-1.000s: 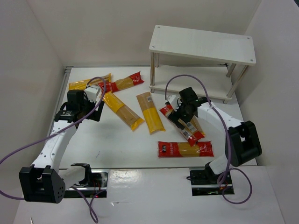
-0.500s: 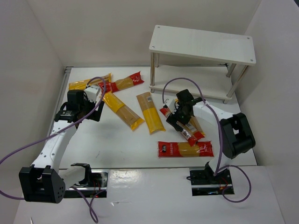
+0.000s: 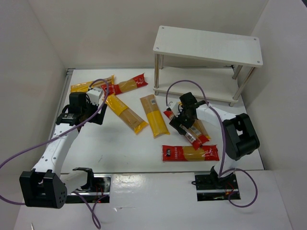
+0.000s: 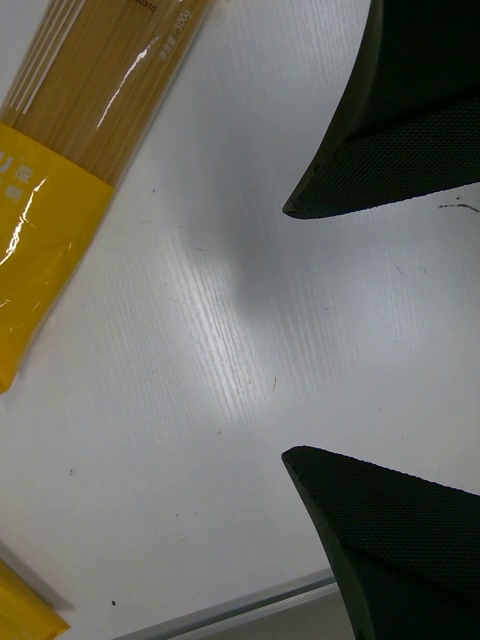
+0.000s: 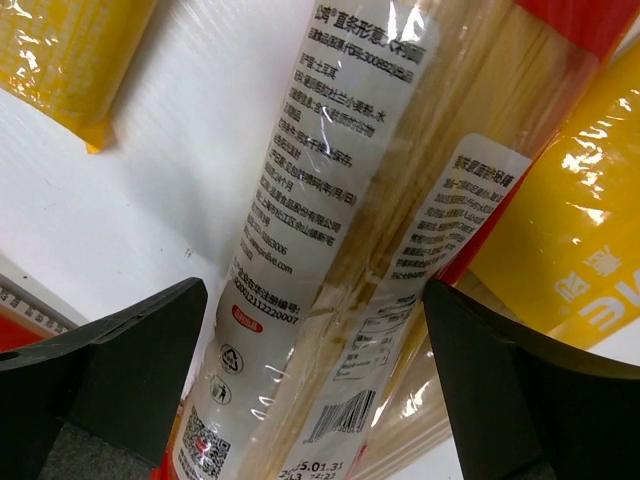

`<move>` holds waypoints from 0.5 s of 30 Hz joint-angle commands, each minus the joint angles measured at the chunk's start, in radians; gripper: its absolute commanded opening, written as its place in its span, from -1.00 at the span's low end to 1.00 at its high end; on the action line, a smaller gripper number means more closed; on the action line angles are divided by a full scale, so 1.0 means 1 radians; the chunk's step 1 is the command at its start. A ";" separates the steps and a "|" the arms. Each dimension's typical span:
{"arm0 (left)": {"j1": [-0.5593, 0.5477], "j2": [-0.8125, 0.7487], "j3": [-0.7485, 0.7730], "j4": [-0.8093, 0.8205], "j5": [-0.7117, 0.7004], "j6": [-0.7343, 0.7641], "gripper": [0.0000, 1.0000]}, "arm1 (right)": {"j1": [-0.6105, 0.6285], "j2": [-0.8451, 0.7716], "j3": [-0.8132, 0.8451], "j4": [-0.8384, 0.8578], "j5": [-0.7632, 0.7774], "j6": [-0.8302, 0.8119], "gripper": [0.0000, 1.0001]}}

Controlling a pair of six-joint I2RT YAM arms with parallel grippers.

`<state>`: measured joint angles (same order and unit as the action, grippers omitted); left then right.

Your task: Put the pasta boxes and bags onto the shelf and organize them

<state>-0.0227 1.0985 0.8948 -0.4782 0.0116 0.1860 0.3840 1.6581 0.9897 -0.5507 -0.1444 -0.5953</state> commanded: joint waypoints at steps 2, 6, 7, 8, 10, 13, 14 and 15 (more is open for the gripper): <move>0.004 0.004 -0.002 0.016 -0.005 0.015 1.00 | -0.002 0.081 -0.036 0.032 -0.011 0.017 0.93; 0.004 0.004 -0.002 0.016 -0.005 0.015 1.00 | -0.002 0.081 -0.036 0.032 -0.011 0.017 0.78; 0.004 0.004 -0.002 0.016 -0.005 0.015 1.00 | -0.002 0.091 -0.036 0.023 -0.011 0.028 0.73; 0.004 0.004 -0.002 0.016 -0.005 0.015 1.00 | -0.002 0.091 -0.026 0.011 -0.011 0.028 0.49; 0.004 0.004 -0.002 0.016 -0.005 0.015 1.00 | 0.012 0.101 -0.016 0.011 0.002 0.041 -0.41; 0.004 0.004 -0.002 0.016 -0.005 0.015 1.00 | 0.058 0.112 0.007 -0.047 -0.033 0.028 -1.00; 0.004 0.004 -0.002 0.016 -0.005 0.015 1.00 | 0.070 0.074 0.016 -0.066 -0.034 0.041 -1.00; 0.004 0.004 -0.002 0.016 -0.005 0.015 1.00 | 0.084 0.054 0.053 -0.086 -0.055 0.051 -1.00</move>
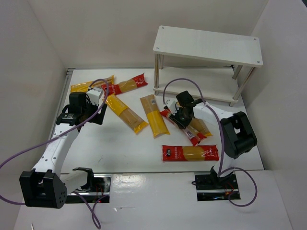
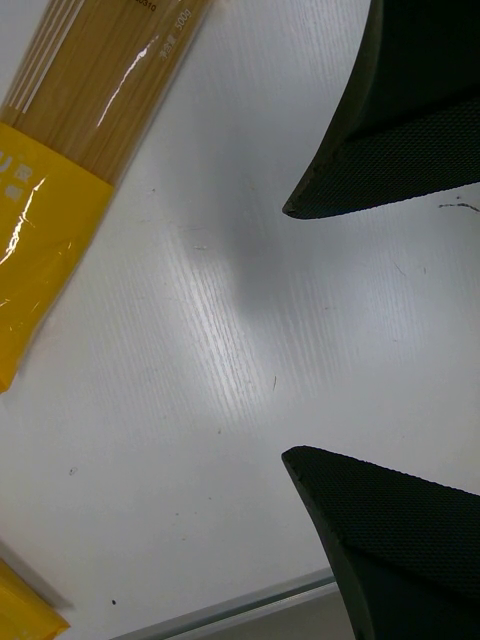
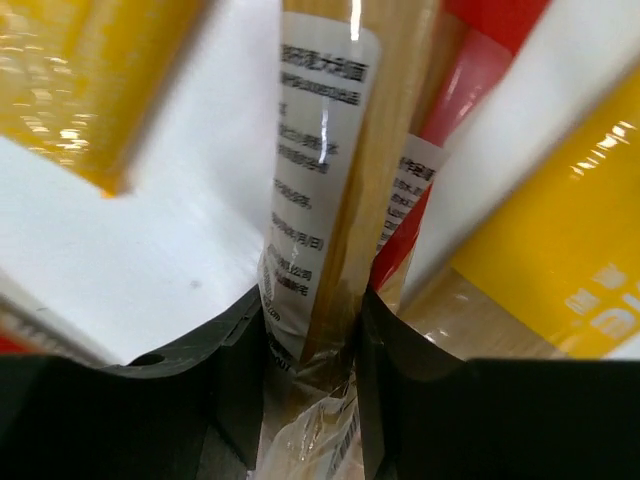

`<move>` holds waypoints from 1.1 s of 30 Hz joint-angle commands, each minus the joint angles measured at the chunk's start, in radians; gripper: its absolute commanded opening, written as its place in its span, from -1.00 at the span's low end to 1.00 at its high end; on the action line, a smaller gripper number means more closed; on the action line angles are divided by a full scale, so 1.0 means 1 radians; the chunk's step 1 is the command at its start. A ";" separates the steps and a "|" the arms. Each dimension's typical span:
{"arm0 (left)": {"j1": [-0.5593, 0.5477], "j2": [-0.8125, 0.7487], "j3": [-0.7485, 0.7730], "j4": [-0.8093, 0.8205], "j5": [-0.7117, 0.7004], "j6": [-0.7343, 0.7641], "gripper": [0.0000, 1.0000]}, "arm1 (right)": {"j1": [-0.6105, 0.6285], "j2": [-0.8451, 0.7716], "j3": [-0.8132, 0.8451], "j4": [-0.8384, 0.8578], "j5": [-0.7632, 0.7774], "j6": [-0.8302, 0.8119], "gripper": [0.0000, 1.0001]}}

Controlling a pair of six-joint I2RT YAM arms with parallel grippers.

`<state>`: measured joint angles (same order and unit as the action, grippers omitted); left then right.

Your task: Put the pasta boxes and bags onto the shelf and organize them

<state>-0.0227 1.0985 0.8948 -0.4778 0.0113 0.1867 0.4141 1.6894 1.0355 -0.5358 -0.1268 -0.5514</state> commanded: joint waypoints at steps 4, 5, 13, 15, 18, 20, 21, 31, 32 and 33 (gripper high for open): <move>0.004 0.004 -0.002 0.016 -0.005 0.014 1.00 | 0.072 -0.105 0.147 -0.199 -0.229 0.046 -1.00; 0.004 0.004 -0.002 0.016 -0.005 0.014 1.00 | 0.072 -0.125 0.176 -0.216 -0.244 0.056 -1.00; 0.004 -0.005 -0.002 0.016 0.004 0.014 1.00 | 0.072 -0.215 0.351 -0.266 -0.246 0.104 -1.00; 0.004 -0.005 -0.002 0.016 0.004 0.014 1.00 | 0.072 -0.227 0.379 -0.266 -0.235 0.126 -1.00; 0.004 -0.005 -0.002 0.016 0.004 0.014 1.00 | 0.072 -0.255 0.409 -0.256 -0.205 0.146 -1.00; 0.004 -0.005 -0.002 0.016 0.004 0.014 1.00 | 0.072 -0.269 0.443 -0.245 -0.185 0.156 -1.00; 0.004 -0.005 -0.002 0.016 0.004 0.014 1.00 | 0.072 -0.281 0.460 -0.245 -0.166 0.156 -1.00; 0.004 0.006 -0.002 0.007 0.004 0.014 1.00 | 0.014 -0.255 0.846 -0.325 -0.141 0.160 -1.00; 0.004 0.006 -0.002 0.007 0.004 0.014 1.00 | 0.014 -0.241 0.876 -0.345 -0.142 0.160 -1.00; 0.004 0.017 -0.002 0.007 0.004 0.014 1.00 | 0.014 -0.222 0.935 -0.357 -0.142 0.151 -1.00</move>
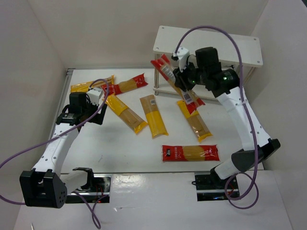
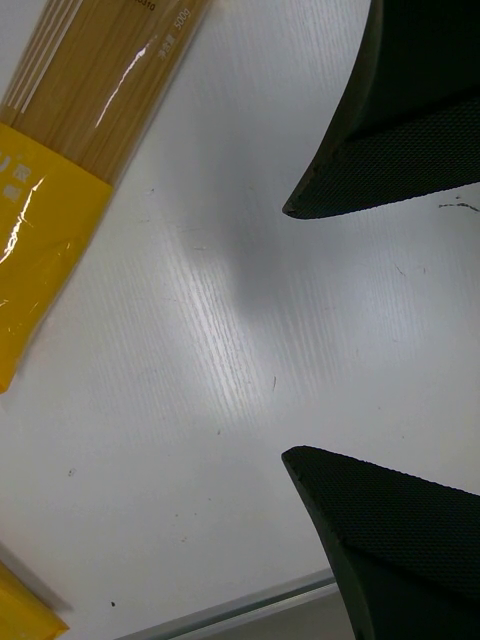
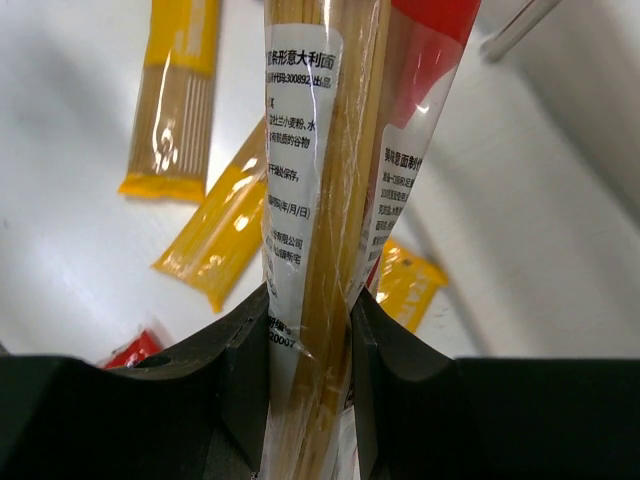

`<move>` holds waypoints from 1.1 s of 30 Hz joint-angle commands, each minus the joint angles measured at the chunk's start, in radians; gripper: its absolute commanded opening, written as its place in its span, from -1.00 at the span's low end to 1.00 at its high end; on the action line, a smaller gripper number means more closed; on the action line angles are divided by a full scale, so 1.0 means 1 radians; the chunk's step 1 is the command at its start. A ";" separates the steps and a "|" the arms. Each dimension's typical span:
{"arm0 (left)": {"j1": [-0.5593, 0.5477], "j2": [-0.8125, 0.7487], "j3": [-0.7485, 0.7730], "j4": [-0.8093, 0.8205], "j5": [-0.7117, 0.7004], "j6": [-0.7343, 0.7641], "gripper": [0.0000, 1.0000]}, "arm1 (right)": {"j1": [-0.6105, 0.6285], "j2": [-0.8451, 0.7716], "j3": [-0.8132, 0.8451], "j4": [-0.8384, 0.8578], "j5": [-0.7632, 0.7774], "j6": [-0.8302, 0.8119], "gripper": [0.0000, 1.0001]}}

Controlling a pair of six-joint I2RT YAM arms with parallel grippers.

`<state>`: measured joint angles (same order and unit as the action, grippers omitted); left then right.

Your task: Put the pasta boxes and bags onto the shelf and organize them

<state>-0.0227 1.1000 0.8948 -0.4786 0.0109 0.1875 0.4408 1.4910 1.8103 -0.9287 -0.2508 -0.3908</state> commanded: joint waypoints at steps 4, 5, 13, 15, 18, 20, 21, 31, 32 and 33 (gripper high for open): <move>0.004 0.024 -0.002 -0.001 0.023 0.023 1.00 | -0.045 0.038 0.317 -0.038 -0.036 -0.010 -1.00; 0.004 0.035 -0.002 -0.002 0.032 0.023 1.00 | -0.060 0.049 0.342 -0.047 -0.036 -0.010 -1.00; 0.004 0.055 0.007 -0.012 0.060 0.044 0.93 | -0.154 0.167 0.556 -0.091 -0.045 -0.033 -1.00; 0.004 0.055 0.007 -0.012 0.069 0.044 0.93 | -0.177 0.190 0.605 -0.091 -0.028 -0.033 -1.00; 0.004 0.055 0.007 -0.022 0.078 0.053 0.93 | -0.218 0.251 0.701 -0.111 -0.039 -0.023 -1.00; 0.004 0.055 0.007 -0.022 0.090 0.053 0.93 | -0.240 0.334 0.849 -0.154 -0.048 -0.023 -1.00; 0.004 0.055 0.007 -0.031 0.099 0.062 0.93 | -0.240 0.371 0.915 -0.183 -0.060 -0.023 -1.00; 0.032 0.064 0.007 -0.041 0.147 0.081 0.91 | -0.329 0.497 1.109 -0.142 -0.080 0.009 -1.00; 0.032 0.064 0.007 -0.041 0.147 0.090 0.91 | -0.339 0.497 1.109 -0.131 -0.081 0.009 -1.00; 0.032 0.064 0.007 -0.041 0.147 0.090 0.91 | -0.359 0.506 1.109 -0.118 -0.090 0.019 -1.00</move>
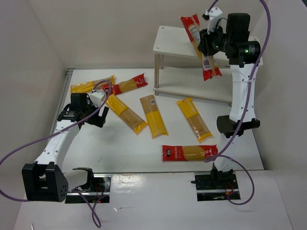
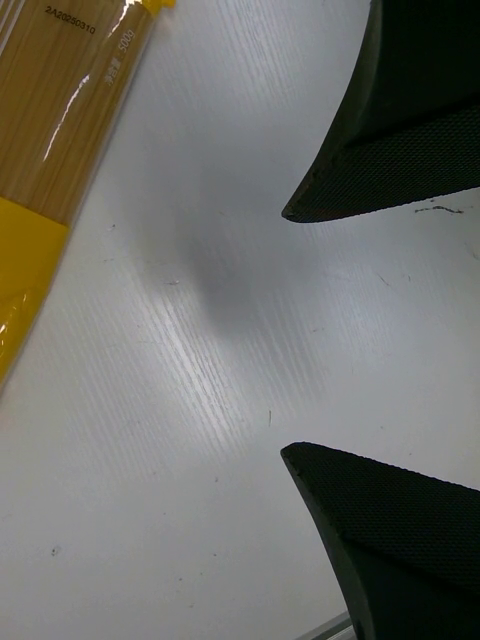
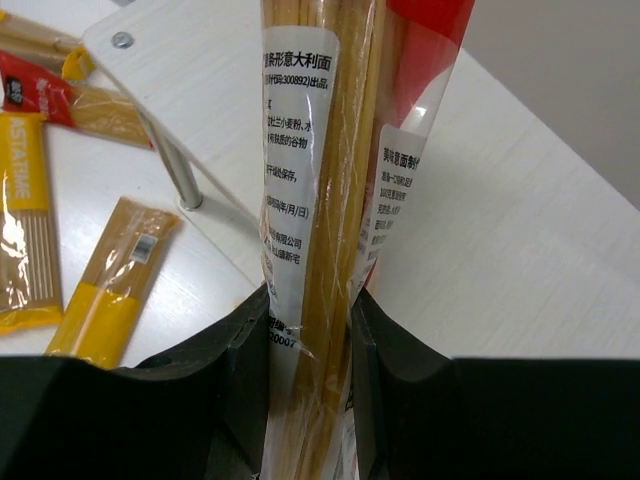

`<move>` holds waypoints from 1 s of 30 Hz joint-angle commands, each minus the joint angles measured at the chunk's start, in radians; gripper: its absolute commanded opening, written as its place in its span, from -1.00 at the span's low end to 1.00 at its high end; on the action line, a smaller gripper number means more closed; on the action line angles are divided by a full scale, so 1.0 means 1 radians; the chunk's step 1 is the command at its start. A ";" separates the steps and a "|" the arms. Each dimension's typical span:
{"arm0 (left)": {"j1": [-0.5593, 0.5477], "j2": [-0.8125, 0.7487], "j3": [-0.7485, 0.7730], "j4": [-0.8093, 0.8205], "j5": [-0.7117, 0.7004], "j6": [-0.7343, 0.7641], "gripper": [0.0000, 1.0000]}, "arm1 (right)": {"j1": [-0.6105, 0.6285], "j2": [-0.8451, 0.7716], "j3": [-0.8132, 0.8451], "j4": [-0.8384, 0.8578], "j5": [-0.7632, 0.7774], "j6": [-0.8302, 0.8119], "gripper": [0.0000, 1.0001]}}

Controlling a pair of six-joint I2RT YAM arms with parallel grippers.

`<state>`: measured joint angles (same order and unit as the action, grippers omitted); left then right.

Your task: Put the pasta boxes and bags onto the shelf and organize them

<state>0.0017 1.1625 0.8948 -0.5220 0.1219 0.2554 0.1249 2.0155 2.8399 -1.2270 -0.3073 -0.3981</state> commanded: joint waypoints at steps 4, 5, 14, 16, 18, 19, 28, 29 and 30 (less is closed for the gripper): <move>0.007 0.011 0.007 -0.007 0.047 0.022 0.91 | -0.079 0.002 0.079 0.251 -0.024 0.067 -1.00; 0.017 0.011 0.007 -0.007 0.047 0.031 0.91 | -0.093 0.002 0.079 0.274 -0.024 0.067 -1.00; 0.017 0.011 0.007 -0.007 0.065 0.041 0.91 | -0.145 0.189 0.271 0.320 0.037 0.113 -1.00; 0.027 0.011 0.007 -0.016 0.065 0.041 0.91 | -0.145 0.199 0.271 0.340 0.046 0.113 -1.00; 0.027 0.011 0.007 -0.016 0.065 0.041 0.91 | -0.145 0.209 0.260 0.363 0.056 0.122 -1.00; 0.027 0.011 0.007 -0.016 0.074 0.041 0.91 | -0.145 0.221 0.260 0.363 0.056 0.122 -1.00; 0.027 0.029 0.007 -0.016 0.074 0.041 0.91 | -0.145 0.272 0.291 0.363 0.121 0.113 -1.00; 0.027 0.029 0.007 -0.016 0.074 0.041 0.91 | -0.145 0.281 0.291 0.372 0.140 0.113 -1.00; 0.027 0.029 0.007 -0.016 0.074 0.041 0.93 | -0.145 0.281 0.291 0.373 0.157 0.099 -1.00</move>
<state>0.0238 1.1893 0.8948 -0.5396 0.1719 0.2859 -0.0128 2.3035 3.0634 -1.0378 -0.2180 -0.2840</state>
